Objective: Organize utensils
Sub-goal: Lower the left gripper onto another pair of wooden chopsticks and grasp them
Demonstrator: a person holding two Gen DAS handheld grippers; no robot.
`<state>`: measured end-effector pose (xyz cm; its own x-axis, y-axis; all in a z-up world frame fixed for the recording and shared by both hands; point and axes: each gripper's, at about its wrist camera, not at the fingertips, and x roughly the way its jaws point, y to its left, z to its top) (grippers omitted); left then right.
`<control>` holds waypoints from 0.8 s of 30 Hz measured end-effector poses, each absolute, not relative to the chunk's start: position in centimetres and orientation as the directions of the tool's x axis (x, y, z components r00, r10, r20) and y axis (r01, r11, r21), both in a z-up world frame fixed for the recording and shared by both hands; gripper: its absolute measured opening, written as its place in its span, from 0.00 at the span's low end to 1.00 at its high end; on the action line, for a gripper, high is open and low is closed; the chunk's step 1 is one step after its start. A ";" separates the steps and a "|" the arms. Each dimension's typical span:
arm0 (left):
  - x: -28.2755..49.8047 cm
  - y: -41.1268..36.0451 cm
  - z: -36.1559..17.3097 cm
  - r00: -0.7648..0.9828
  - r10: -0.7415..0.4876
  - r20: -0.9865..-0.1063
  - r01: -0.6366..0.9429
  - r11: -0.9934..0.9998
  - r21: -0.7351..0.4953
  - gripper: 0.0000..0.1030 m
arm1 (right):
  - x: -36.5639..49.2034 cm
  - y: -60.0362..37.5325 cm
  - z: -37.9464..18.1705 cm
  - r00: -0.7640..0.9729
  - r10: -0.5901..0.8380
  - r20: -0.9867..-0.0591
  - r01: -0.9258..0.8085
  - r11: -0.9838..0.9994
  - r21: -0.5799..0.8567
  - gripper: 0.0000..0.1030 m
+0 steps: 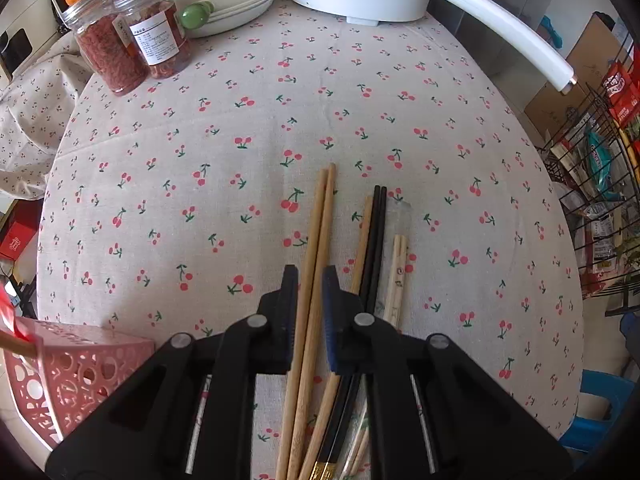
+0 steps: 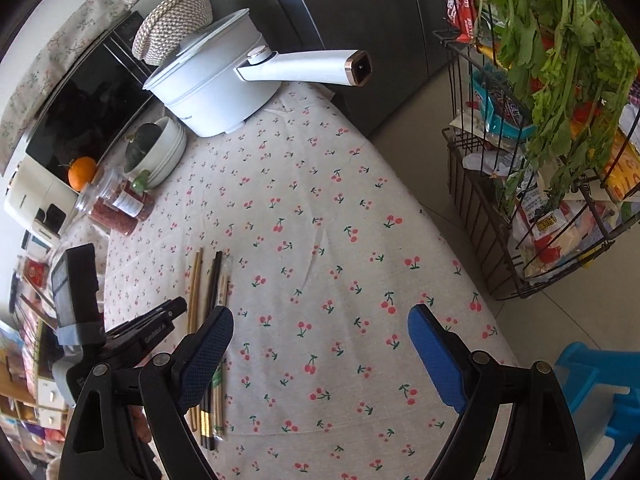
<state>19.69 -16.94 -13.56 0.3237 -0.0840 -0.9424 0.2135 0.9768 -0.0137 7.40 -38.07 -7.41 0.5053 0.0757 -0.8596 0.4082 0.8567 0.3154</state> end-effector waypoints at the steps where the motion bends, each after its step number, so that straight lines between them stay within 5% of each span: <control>1: 20.0 -17.0 -13.8 0.322 -0.078 -0.943 0.209 0.978 -0.009 0.12 | 7.5 -37.9 -7.4 0.504 0.075 -0.860 0.401 0.862 0.310 0.88; 24: 21.3 -18.8 -15.6 0.262 0.006 -0.965 0.281 0.956 0.082 0.06 | 8.2 -37.5 -7.7 0.488 0.078 -0.869 0.382 0.876 0.293 0.88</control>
